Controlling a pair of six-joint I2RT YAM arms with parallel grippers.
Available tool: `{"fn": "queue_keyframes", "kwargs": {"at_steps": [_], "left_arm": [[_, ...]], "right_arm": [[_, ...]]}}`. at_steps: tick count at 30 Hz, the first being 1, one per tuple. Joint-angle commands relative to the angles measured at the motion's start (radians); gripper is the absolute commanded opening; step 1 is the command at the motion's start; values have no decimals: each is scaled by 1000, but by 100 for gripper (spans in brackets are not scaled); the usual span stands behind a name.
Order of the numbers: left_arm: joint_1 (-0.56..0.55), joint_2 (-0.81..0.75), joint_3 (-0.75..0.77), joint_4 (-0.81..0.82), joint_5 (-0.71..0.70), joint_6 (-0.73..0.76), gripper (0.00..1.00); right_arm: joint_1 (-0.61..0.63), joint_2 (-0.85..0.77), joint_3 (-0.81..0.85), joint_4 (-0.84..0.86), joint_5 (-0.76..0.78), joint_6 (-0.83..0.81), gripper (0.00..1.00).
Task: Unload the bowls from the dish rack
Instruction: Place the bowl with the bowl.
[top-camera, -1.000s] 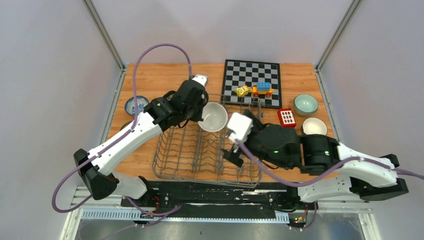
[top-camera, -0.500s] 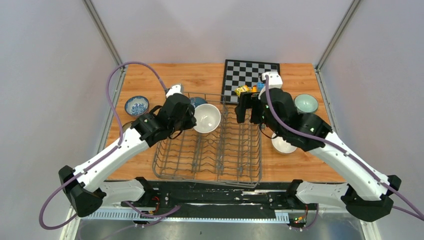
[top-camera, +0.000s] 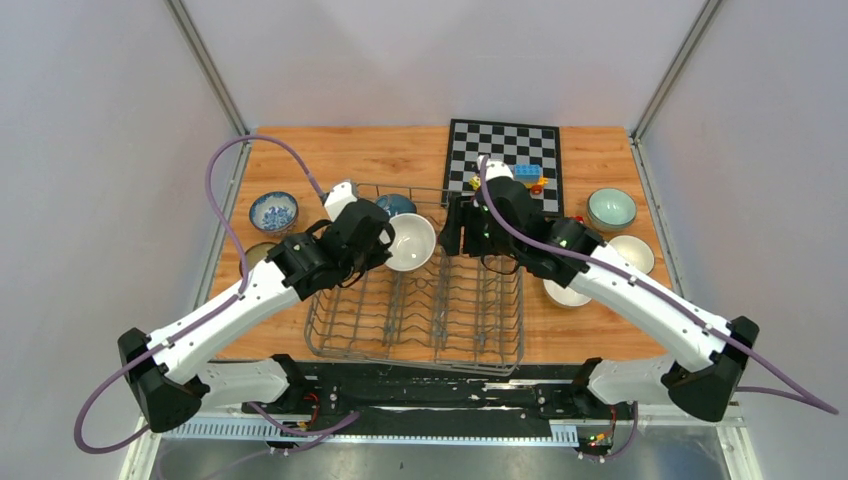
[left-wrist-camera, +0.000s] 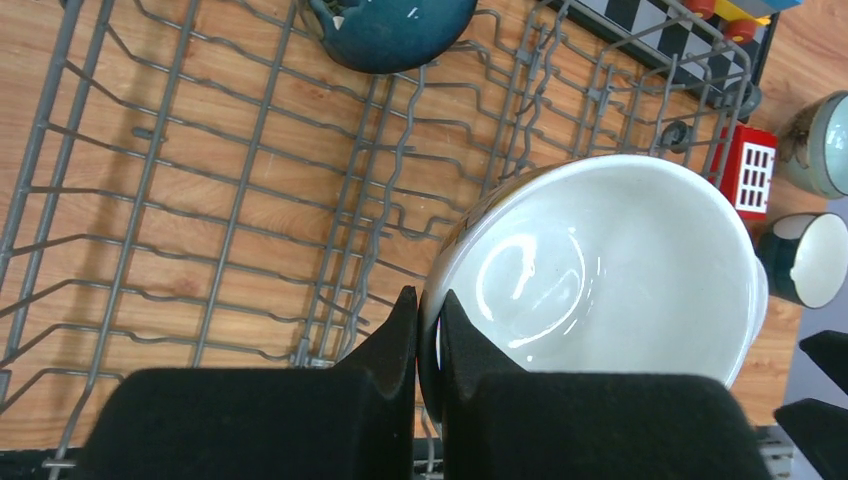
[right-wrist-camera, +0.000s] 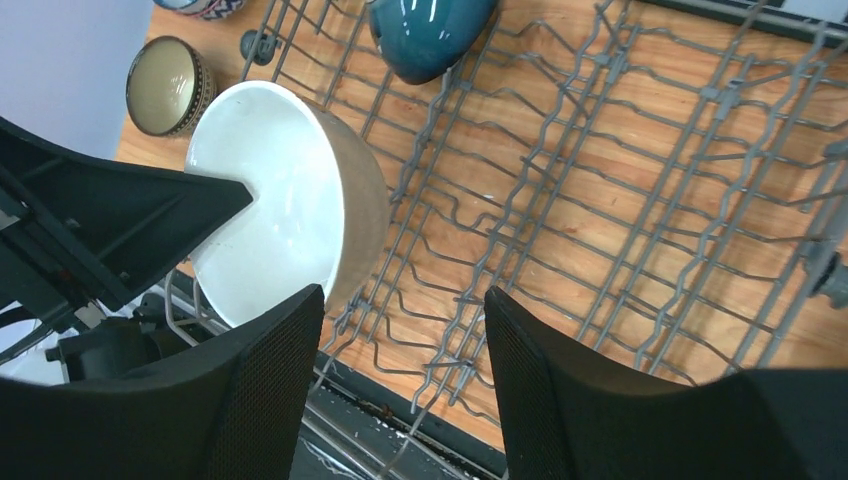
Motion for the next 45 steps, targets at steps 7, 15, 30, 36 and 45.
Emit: {"fn": "queue_keyframes", "kwargs": {"at_steps": [7,15,30,36,45], "left_arm": [[-54,46,100,-66,-150,-36,0],[-96,91,137,-97,-195,-45,0],[-114,104,145,-100,-214,-51,0],[-115,104,138,-88,-204,-52,0],[-116,83,119,-25,-177,35,41]], "right_arm": [[2,102,80,13,-54,-43,57],[15,187,130,-29,-51,-85,46],[14,246,132,-45,-12,-118,16],[14,253,124,-45,-23,-120,0],[14,228,153,-85,26,-171,0]]}}
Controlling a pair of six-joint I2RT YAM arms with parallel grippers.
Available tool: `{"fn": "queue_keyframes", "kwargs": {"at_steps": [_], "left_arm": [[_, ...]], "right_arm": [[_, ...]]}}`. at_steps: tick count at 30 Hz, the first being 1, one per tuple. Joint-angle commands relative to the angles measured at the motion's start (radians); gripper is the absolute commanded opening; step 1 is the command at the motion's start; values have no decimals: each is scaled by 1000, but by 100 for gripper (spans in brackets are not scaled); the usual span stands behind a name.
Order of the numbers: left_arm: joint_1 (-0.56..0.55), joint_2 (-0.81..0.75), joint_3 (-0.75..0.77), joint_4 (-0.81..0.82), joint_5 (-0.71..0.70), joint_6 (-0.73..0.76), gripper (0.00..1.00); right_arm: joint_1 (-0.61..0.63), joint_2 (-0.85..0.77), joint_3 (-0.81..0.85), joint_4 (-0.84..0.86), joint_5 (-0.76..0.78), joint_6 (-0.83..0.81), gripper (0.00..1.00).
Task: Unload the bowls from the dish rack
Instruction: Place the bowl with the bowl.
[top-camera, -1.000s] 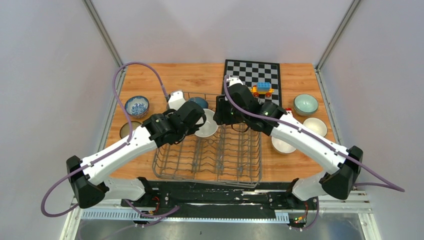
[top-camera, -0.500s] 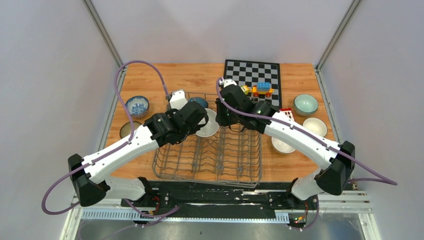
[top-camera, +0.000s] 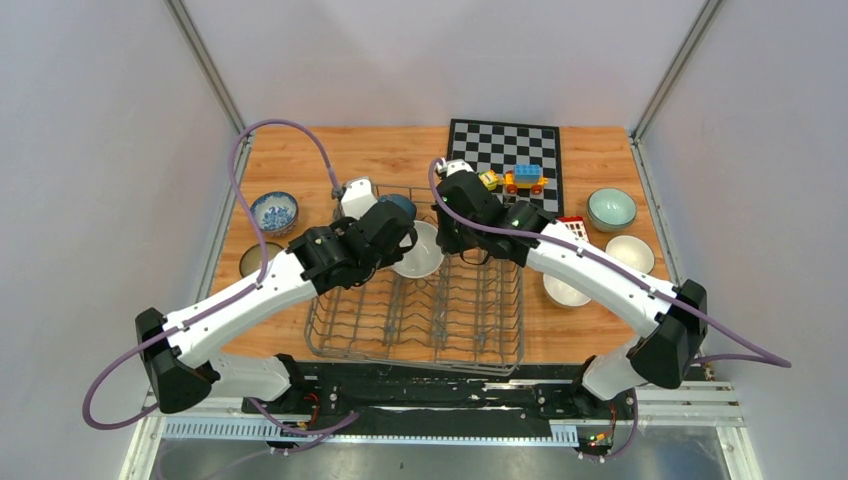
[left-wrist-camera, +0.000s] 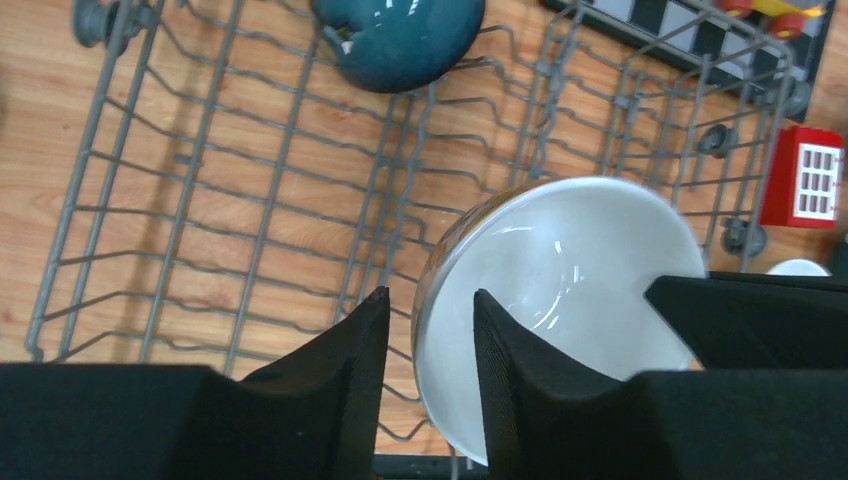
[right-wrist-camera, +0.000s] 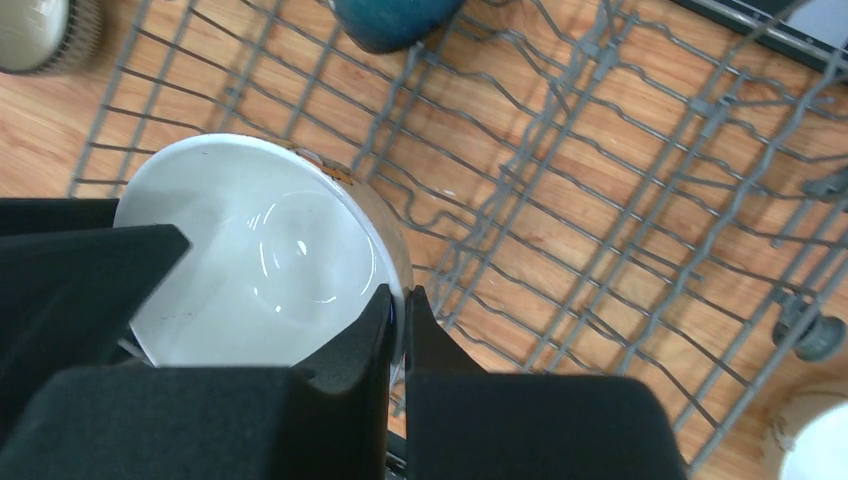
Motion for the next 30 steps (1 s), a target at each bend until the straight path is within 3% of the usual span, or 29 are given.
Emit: {"fn": "queue_keyframes", "kwargs": {"at_steps": [1,6,10,15,20,27,30], "left_arm": [[-6,-37,5,109,-5,55,49],[-5,-89,1,144,-2,181,81],[-5,-190,-57,189,-51,328,99],[-5,-385,-225,285,-124,442,100],[-5,-538,-369,357,-141,445,100],[-5,-536,-445,353,-85,370,100],[-5,-520,-468,360,-41,337,100]], "right_arm": [[4,-26,49,-77,54,-61,0],[-2,-96,83,-167,127,-129,0],[-35,-211,87,-267,198,-189,0],[-139,-381,45,-414,275,-239,0],[-339,-518,-68,-454,227,-218,0],[-670,-696,-367,-326,56,-46,0],[-727,-733,-456,-269,71,-5,0]]}}
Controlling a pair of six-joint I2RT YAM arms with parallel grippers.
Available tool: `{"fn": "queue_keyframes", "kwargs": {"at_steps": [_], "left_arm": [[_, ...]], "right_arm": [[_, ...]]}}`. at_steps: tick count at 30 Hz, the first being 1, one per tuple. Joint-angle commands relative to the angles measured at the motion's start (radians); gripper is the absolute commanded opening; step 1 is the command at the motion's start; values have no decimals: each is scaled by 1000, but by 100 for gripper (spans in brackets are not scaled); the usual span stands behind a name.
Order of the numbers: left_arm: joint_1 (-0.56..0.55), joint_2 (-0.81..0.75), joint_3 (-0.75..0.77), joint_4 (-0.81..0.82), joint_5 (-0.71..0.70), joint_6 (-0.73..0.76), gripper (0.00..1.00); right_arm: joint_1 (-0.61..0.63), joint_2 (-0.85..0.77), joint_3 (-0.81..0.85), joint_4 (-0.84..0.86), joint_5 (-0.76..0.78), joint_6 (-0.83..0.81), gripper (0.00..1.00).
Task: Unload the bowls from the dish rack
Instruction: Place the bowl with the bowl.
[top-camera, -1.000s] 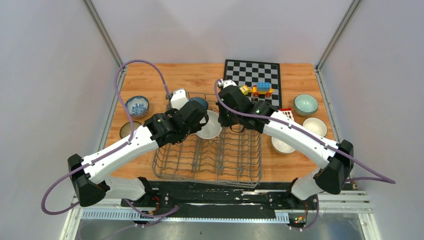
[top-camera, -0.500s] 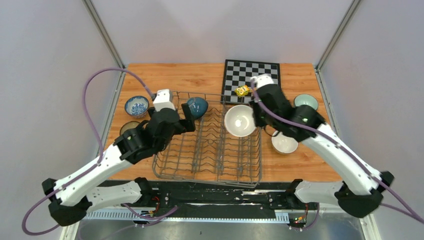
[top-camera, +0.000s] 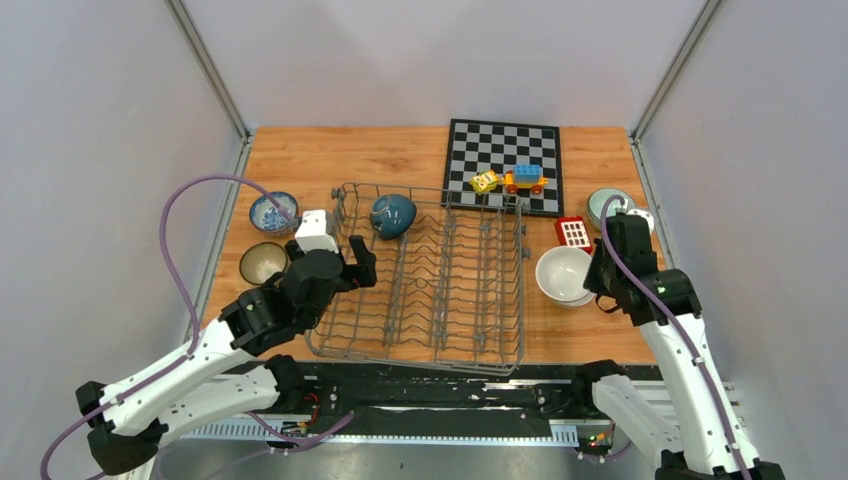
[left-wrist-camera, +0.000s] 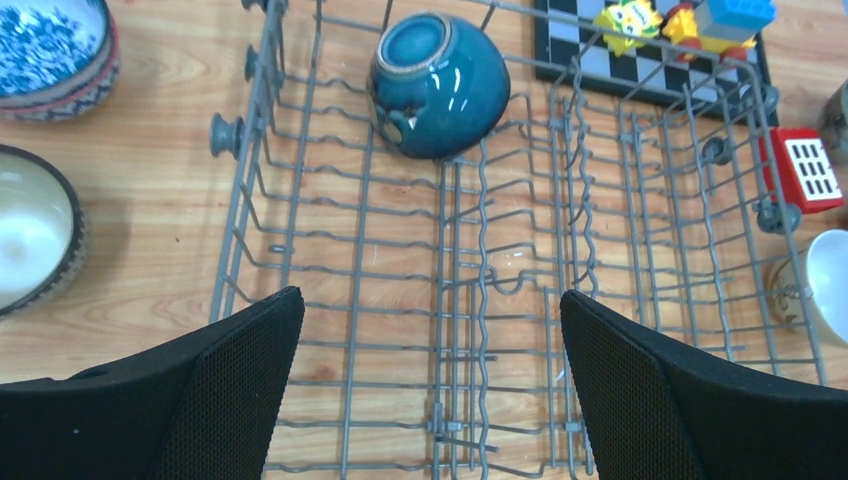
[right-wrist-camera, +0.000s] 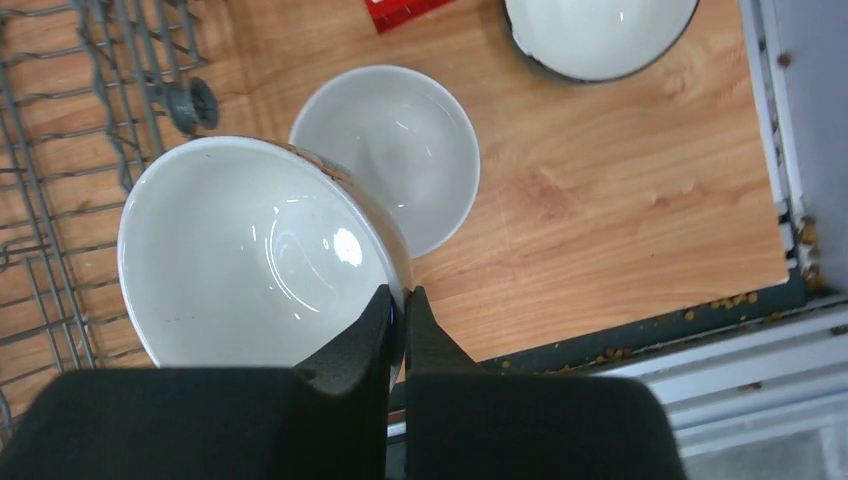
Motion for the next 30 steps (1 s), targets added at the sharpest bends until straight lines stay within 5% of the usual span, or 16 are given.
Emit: {"fn": "queue_keyframes", "kwargs": {"at_steps": [1,15,30], "left_arm": [[-4,24,-37,43,65,-54,100],[-4,36,-53,75,121,-56,99],[-5,78,-94,99,195,-103,98]], "right_arm": [[-93,-57,-90,124,-47,119,0],[-287,-11,-280,327,-123,224,0],[-341,-34,-416,432,-148,257,0]]}}
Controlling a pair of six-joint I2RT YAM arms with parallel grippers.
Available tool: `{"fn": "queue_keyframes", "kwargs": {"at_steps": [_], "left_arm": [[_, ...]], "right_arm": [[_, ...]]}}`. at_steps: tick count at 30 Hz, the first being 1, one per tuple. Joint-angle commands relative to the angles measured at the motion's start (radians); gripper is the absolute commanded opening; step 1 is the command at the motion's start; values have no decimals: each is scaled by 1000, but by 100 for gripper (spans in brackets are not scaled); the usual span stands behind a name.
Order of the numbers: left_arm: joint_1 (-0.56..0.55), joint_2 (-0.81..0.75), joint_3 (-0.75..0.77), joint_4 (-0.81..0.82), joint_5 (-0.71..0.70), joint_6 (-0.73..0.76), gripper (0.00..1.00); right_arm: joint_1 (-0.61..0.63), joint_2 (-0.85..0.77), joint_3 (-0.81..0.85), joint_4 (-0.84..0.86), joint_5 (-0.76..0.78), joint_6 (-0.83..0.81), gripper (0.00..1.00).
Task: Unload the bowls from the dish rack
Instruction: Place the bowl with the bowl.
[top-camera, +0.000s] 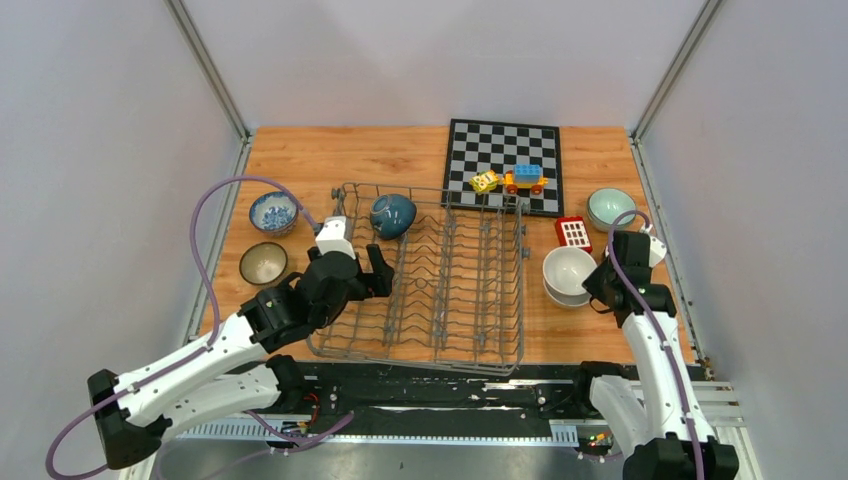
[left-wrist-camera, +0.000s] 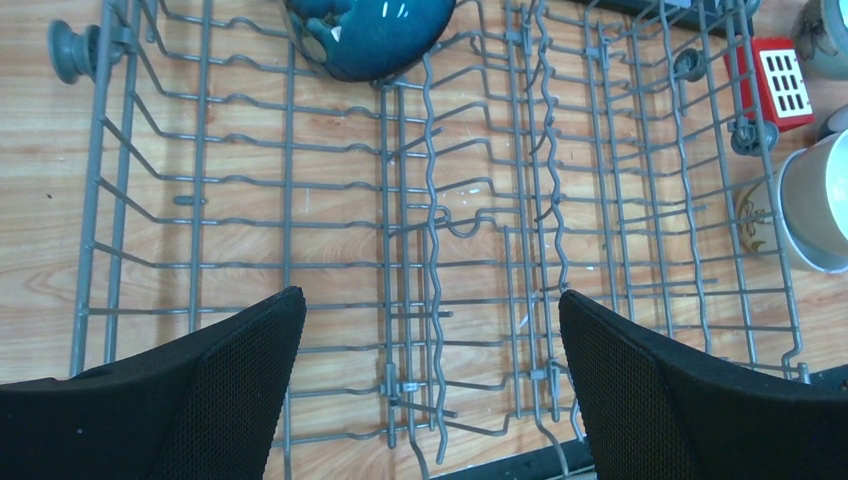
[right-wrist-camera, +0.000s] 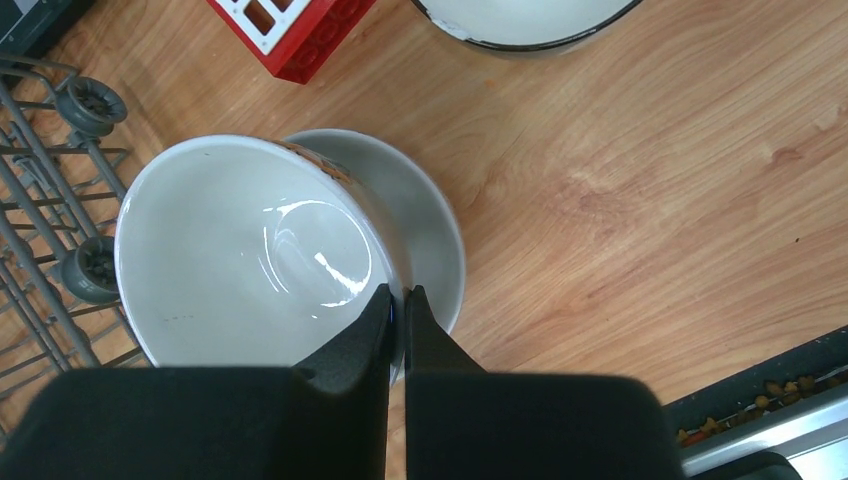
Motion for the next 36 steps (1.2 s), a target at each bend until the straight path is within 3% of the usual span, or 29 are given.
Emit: {"fn": "queue_keyframes", "kwargs": {"at_steps": [1,20,23,28,36], "left_arm": [[-5,22,-12,25,32,-31,98],[-5,69,-15,38,55,-42,98],[-4,75,-19,44,60,-45,98],[-5,85,-19,45,65,-45,98],[-5,86,-24,45,68,-51,97]], "right_arm": [[-27,-35,-37,83,-21,46,0],[-53,-35,-108,128,-45,47,0],[-53,-36,-110,125,-55,44,7],[-53,-44,-108,114,-60,33,27],[-53,-43,-60,59,-36,0,40]]}}
